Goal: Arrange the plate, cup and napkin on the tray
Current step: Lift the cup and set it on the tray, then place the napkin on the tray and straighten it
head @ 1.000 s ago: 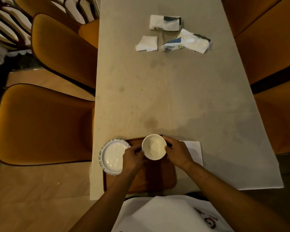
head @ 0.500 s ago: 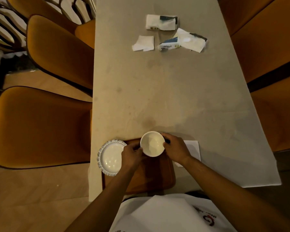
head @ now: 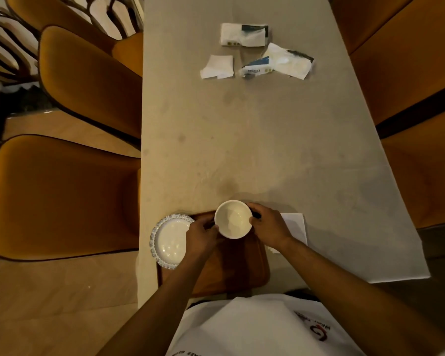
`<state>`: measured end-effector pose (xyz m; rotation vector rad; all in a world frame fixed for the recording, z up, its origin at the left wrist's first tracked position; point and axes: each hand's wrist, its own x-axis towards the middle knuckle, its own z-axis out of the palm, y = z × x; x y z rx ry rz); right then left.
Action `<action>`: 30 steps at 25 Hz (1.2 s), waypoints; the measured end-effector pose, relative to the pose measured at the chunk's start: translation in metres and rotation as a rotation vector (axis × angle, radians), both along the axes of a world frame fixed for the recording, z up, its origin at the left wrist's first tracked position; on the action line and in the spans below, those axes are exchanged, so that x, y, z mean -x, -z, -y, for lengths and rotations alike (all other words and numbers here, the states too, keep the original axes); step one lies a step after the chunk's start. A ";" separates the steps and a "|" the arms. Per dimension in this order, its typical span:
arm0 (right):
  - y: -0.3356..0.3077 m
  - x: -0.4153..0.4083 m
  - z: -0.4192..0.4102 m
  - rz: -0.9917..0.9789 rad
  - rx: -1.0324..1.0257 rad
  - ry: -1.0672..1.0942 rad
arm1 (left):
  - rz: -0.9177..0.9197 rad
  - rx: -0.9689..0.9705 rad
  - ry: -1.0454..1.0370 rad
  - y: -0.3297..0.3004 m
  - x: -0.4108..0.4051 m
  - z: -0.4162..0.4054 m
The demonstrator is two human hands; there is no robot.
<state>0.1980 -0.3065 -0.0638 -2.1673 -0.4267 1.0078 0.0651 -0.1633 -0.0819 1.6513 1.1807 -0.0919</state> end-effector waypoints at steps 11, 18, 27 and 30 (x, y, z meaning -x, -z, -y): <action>-0.006 -0.008 0.015 0.076 0.004 0.070 | -0.064 -0.233 0.139 -0.042 -0.012 0.001; 0.004 -0.026 0.095 0.081 0.302 0.489 | -0.022 -0.026 0.609 -0.064 -0.048 0.089; 0.024 -0.012 0.112 -0.121 0.265 0.623 | -0.191 -0.009 0.615 -0.037 -0.081 0.133; 0.026 -0.020 0.110 -0.173 0.243 0.648 | -0.216 -0.032 0.568 -0.032 -0.082 0.138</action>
